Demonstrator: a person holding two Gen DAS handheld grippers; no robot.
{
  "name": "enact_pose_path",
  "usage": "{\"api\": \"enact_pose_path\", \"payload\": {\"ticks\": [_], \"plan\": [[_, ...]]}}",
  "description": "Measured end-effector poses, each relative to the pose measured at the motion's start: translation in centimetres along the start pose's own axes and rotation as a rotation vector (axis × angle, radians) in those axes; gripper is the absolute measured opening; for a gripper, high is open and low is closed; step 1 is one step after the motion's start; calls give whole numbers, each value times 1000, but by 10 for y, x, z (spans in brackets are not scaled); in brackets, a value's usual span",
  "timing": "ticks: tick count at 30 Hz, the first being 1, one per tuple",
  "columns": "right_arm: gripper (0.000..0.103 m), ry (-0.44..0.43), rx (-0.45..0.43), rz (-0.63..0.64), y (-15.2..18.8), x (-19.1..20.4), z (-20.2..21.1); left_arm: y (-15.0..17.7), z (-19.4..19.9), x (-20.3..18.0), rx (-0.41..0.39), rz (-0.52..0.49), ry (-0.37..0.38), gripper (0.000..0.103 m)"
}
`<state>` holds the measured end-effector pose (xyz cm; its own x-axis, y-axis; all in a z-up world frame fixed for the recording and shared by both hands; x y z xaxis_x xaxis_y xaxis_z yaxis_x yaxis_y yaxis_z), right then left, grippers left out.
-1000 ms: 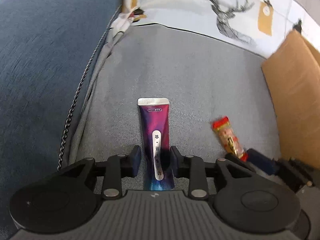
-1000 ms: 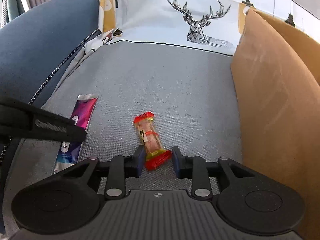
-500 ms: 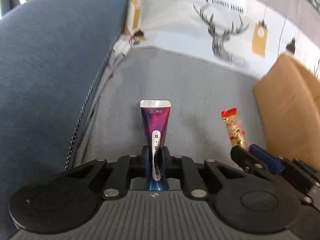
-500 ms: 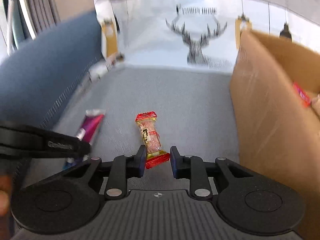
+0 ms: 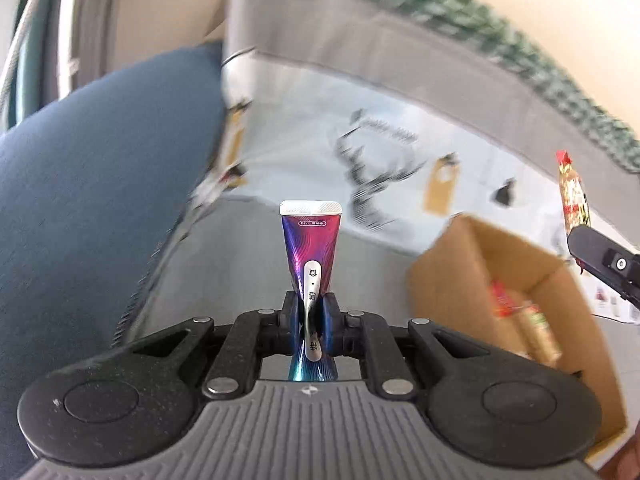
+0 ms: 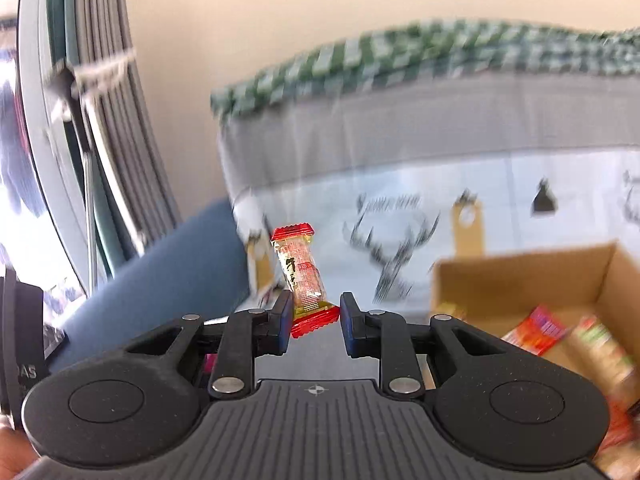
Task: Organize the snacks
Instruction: 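Lift both snacks and carry them over the box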
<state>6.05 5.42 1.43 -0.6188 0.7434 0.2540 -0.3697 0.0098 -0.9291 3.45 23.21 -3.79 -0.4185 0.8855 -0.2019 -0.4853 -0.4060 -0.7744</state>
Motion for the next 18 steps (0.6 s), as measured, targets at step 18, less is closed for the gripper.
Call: {"api": "enact_pose_path", "payload": {"ticks": [18], "plan": [[26,287,-61,8,9,-168,105,15,54,-199,-242,-312,320,12]]}}
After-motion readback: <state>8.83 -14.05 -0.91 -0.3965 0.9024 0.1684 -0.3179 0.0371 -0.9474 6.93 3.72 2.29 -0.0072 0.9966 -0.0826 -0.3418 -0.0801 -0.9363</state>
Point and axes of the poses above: each gripper's, at about its wrist camera, not at the fingertips, and z roughly against the way its jaws point, x to its left, y to its underside, the point moved 7 cm from there along -z, roughly the way its jaws point, and after that the axes turned 6 degrees about -y, right-handed, at the moved point
